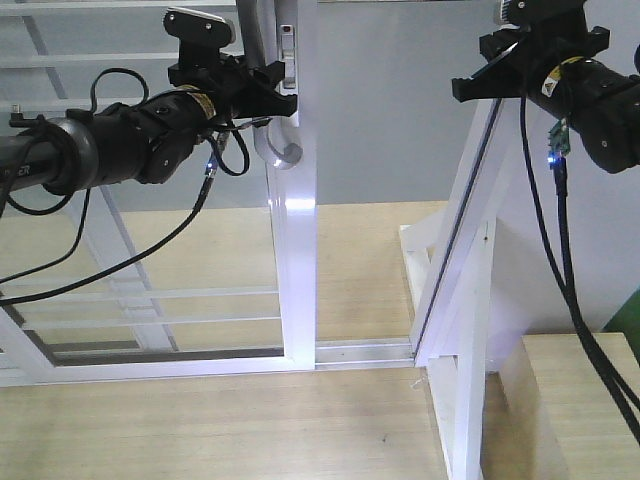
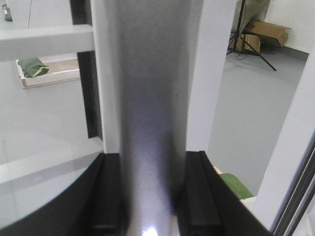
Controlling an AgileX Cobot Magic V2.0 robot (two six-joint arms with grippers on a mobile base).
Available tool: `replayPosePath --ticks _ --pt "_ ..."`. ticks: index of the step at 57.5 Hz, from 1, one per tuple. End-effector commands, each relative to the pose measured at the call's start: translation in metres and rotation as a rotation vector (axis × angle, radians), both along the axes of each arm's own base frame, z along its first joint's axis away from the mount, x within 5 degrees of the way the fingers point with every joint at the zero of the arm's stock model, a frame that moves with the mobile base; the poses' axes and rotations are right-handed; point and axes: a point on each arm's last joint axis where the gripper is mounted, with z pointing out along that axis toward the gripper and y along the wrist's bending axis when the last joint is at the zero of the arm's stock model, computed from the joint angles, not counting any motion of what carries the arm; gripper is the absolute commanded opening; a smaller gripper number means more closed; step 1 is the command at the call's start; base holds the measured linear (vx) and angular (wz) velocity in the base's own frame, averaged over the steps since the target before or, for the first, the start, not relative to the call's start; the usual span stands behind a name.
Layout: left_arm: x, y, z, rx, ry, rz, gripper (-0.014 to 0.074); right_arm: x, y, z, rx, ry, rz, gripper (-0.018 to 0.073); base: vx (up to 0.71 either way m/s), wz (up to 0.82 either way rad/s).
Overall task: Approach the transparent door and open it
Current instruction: 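Slide the glass panel further open with the left gripper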
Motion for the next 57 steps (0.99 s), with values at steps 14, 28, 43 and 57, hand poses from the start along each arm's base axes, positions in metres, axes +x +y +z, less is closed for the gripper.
replayPosePath --ticks 14,28,43,57 --pt "0.000 0.026 0.057 -0.074 -0.110 0.065 -0.0006 -0.005 -0.001 0.039 0.028 -0.155 0.017 -0.0003 0.00 0.00" --pt "0.001 0.046 0.063 -0.042 -0.059 0.121 -0.0006 -0.005 -0.001 0.039 0.028 -0.154 0.017 -0.0003 0.00 0.00" --pt "-0.004 0.063 0.078 -0.018 -0.020 0.171 -0.0006 -0.005 -0.001 0.039 0.032 -0.154 0.016 -0.0003 0.00 0.00" --pt "-0.013 0.086 0.099 0.016 0.005 0.231 -0.0006 -0.005 0.000 0.039 0.035 -0.154 0.017 -0.0003 0.00 0.00"
